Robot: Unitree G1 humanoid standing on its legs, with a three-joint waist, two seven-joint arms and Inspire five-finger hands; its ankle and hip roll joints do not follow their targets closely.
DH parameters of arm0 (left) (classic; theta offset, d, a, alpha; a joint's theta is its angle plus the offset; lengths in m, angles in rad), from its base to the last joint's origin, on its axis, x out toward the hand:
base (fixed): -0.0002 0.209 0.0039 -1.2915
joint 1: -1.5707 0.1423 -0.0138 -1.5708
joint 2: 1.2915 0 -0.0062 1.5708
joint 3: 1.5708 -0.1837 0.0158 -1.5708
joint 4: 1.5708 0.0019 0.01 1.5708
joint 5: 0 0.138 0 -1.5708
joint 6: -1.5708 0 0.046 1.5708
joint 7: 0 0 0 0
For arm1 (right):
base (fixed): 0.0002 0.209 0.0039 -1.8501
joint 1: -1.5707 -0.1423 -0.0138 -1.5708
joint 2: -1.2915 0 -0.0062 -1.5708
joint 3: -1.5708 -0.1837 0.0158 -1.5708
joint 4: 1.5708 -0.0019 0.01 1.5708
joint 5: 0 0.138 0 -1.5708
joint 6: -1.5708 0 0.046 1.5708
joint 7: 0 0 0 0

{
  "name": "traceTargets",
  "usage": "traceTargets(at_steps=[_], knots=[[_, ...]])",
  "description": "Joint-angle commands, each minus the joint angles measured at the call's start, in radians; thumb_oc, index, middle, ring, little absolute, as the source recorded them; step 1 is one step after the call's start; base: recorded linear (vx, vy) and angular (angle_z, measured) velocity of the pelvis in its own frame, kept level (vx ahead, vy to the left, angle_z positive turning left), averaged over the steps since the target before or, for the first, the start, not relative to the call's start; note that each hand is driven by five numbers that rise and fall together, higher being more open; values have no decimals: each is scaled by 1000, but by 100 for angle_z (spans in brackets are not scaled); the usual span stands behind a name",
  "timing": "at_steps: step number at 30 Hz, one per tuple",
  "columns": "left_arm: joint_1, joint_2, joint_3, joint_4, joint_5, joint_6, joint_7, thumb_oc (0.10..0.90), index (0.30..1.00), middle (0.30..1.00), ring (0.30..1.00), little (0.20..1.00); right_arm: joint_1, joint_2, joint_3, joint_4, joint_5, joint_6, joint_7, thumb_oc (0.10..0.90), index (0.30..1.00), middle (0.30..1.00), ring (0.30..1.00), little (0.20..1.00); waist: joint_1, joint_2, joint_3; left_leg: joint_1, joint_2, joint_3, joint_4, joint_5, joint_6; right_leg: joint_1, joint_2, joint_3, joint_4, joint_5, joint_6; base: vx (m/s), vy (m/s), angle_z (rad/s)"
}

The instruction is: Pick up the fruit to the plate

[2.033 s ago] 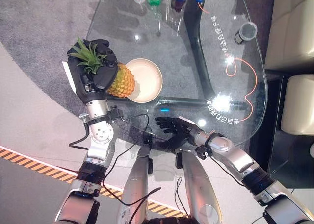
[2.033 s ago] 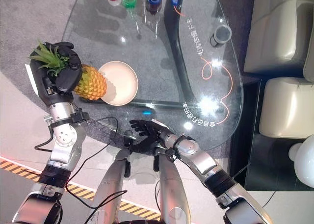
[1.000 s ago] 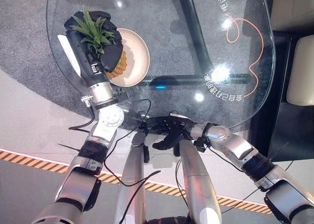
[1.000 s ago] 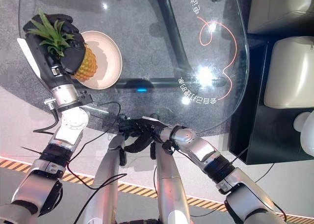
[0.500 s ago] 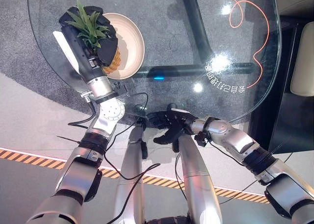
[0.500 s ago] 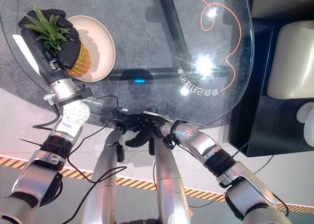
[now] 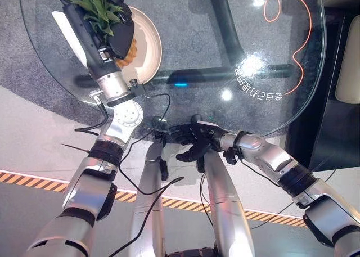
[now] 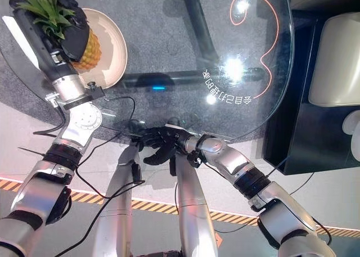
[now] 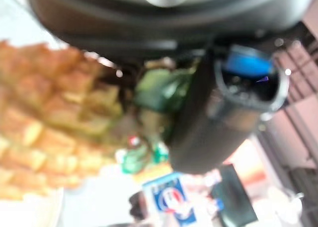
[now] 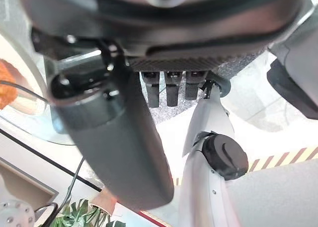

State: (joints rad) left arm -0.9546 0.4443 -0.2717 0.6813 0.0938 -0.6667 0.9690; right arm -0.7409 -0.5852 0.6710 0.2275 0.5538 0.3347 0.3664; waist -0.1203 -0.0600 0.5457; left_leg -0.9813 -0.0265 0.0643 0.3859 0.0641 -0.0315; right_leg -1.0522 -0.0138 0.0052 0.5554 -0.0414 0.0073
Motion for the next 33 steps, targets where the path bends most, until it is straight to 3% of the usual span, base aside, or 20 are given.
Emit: traceTargets(at_steps=[1, 9, 15, 26, 33], knots=[[-99, 52, -13, -63, 78, -125, 56, 100, 300, 300, 300, 200, 23, 30, 15, -58, 71, -54, 16, 800, 900, 900, 900, 900, 6, -18, -26, -13, -51, -34, 132, -100, -36, 26, 33, 12, -109, 79, 48, 0, 0, 0], [-145, 66, -34, -31, 78, -112, 45, 100, 300, 300, 300, 200, 1, 36, 19, -47, 85, -50, 9, 800, 900, 900, 900, 900, -1, -17, -26, -24, -52, -33, 136, -101, -39, 15, 34, 17, -111, 82, 47, 0, 0, 0], [-166, 71, -52, 28, 26, -65, 33, 100, 300, 300, 300, 200, -11, 43, 17, -31, 94, -48, 4, 800, 900, 900, 900, 900, -7, -21, -26, -58, -51, -34, 148, -105, -38, -17, 37, 22, -102, 83, 48, 0, 0, 0], [-207, 71, -73, 123, -26, -82, 68, 100, 300, 300, 300, 200, -39, 38, 52, 20, 126, -113, 8, 800, 900, 900, 900, 900, -15, -32, -26, -101, -52, -41, 162, -107, -43, -57, 40, 21, -93, 91, 55, 0, 0, 0], [-209, 60, -70, 164, -74, -62, 29, 100, 300, 300, 300, 200, -47, 49, 60, 35, 121, -125, 10, 800, 900, 900, 900, 900, -15, -32, -26, -99, -54, -45, 159, -107, -46, -56, 39, 19, -92, 88, 56, 0, 0, 0]])
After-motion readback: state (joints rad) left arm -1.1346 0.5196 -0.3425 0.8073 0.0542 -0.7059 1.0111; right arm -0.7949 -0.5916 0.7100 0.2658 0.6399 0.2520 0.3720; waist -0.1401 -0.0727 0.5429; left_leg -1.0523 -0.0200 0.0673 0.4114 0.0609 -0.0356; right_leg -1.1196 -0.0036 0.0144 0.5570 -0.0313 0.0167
